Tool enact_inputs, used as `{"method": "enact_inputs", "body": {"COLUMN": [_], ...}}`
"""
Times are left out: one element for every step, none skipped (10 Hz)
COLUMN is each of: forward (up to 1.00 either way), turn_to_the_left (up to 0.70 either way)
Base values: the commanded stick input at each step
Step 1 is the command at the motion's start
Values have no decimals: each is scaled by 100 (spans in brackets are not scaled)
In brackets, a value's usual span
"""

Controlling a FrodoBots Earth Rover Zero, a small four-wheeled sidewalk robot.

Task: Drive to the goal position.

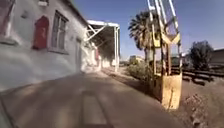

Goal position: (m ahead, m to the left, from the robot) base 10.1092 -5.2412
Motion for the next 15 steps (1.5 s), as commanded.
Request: {"method": "enact_inputs", "body": {"forward": [70,70,70,70,70,70,70,70,70,70,70,70,70,70,70], "turn_to_the_left": [0,0,0,0,0,0,0,0,0,0,0,0,0,0,0]}}
